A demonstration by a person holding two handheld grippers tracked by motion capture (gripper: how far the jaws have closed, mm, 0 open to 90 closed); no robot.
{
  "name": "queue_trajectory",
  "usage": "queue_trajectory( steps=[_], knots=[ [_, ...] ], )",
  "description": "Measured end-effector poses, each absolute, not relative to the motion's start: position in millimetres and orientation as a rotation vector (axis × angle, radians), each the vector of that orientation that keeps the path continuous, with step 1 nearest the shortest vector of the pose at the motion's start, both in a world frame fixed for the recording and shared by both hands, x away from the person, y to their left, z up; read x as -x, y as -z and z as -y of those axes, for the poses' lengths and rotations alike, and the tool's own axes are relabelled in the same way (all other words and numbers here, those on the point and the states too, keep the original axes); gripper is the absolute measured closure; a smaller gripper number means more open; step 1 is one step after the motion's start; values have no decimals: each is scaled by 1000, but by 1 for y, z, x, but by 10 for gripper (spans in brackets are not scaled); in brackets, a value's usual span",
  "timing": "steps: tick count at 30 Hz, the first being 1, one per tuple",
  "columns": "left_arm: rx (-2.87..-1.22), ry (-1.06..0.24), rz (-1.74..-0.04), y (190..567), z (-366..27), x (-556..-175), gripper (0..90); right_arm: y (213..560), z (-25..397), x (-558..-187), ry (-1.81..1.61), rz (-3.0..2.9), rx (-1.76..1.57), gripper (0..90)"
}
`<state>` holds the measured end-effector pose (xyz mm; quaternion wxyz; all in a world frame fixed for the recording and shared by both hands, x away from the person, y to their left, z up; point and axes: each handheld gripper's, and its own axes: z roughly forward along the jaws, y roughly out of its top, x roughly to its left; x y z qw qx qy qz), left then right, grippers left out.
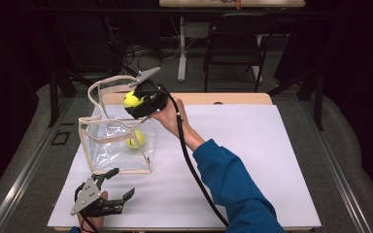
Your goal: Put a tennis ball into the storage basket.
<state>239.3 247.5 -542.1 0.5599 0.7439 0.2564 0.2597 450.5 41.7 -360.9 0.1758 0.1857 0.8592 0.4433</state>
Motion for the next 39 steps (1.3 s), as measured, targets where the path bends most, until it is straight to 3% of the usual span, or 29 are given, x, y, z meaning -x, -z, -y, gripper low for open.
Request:
queue_trajectory(
  steps=[25,27,39],
  knots=[
    [-1752,-613,-606,542,-248,-239,159,365,-45,-453,-1215,-2451,-545,259],
    [-1753,-614,-606,542,-248,-239,159,365,-45,-452,-1226,-2433,-564,140],
    [-1756,-613,-605,542,-248,-239,159,355,-21,-445,-1320,-2450,-558,31]
  ],
)
